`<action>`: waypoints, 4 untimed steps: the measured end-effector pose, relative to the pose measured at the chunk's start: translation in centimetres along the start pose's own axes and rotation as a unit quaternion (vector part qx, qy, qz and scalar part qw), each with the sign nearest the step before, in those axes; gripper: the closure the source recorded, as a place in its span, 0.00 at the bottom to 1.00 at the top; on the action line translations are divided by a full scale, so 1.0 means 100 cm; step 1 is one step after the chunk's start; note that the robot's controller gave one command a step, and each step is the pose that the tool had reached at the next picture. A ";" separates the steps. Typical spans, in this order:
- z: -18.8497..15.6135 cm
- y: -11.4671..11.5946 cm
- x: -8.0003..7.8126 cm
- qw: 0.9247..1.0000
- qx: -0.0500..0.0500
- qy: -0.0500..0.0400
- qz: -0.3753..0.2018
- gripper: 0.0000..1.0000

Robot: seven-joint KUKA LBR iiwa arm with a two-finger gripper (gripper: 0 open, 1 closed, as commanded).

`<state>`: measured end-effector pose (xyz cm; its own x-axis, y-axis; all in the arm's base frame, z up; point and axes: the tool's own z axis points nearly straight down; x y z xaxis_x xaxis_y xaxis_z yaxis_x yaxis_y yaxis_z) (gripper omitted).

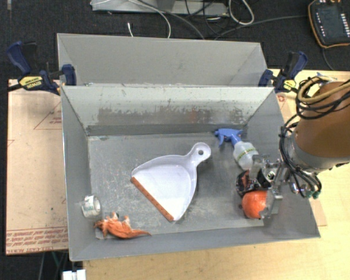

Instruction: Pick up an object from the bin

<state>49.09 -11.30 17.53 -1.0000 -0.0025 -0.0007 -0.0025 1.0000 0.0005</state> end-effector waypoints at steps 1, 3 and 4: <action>0.000 0.000 0.000 1.000 0.000 0.000 0.000 0.00; 0.105 -0.002 -0.008 0.989 -0.005 0.001 -0.150 1.00; 0.097 -0.016 0.002 0.992 -0.019 -0.005 -0.128 1.00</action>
Offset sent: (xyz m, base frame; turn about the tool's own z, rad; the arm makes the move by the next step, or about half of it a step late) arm 0.0082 -0.0075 -0.1053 -0.2979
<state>48.94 -12.92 7.80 -0.9668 -0.2552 -0.0154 -0.2556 0.9661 0.0359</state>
